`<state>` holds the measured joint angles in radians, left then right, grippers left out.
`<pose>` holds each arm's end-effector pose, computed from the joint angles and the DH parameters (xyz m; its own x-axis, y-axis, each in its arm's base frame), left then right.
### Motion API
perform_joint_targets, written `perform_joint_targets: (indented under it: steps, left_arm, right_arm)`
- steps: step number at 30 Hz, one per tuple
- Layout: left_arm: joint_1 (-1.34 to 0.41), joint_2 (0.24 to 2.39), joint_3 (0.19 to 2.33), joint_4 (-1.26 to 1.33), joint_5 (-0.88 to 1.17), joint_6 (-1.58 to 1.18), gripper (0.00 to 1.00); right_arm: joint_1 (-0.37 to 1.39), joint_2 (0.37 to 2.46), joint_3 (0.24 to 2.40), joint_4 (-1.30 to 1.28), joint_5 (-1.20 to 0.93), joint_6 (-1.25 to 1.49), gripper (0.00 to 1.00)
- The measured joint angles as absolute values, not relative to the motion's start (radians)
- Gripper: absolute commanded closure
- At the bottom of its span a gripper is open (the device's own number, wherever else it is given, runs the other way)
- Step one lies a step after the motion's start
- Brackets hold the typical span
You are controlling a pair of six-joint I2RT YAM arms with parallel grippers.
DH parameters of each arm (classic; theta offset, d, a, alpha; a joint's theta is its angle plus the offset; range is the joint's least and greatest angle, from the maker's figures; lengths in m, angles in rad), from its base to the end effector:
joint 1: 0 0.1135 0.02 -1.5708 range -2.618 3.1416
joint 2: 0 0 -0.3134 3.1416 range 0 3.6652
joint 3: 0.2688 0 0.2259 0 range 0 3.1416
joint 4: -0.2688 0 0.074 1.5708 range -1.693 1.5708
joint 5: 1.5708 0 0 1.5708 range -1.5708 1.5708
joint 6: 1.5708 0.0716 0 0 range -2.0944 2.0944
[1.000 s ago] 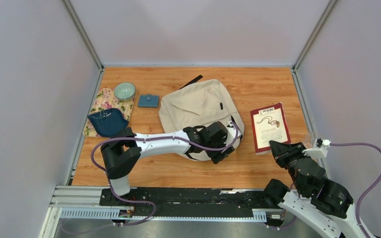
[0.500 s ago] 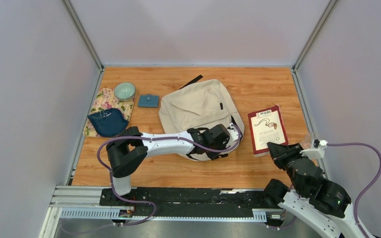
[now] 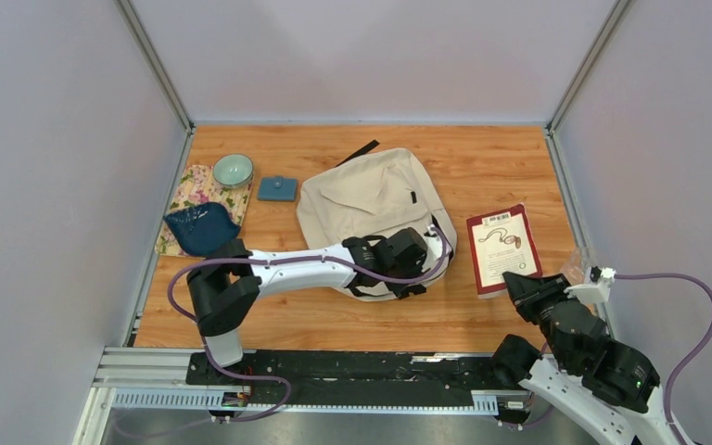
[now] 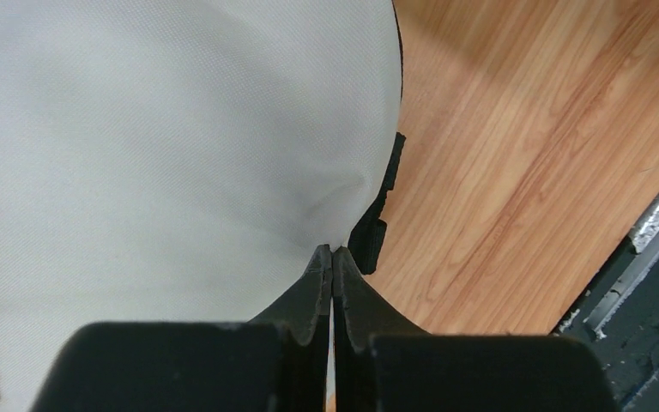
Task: Pack the student bag
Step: Place the book in the student bag.
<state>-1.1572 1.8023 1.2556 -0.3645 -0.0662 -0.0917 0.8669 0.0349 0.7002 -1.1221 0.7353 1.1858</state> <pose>0.1644 -0.3628 0.2416 -0.3984 0.6804 -0.6150 0.8645 0.5026 -0.0041 0.0076 -0.0653 0.2500 -0.2701 0.7439 -0.6113 0.1986 0.6642 0.7207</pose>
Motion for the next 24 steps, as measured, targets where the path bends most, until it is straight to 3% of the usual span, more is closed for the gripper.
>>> perform_joint_targets:
  steps: [12,24]
  left_arm:
    - [-1.127,1.636,1.28,-0.39,-0.175,-0.107,1.0]
    - [-1.015,1.461,1.273,-0.357,-0.172,-0.202,1.0]
  right_arm:
    - [0.867,0.017,0.704,-1.228,0.721,1.235,1.0]
    - [0.867,0.013,0.604,-1.192,0.512,1.324,1.0]
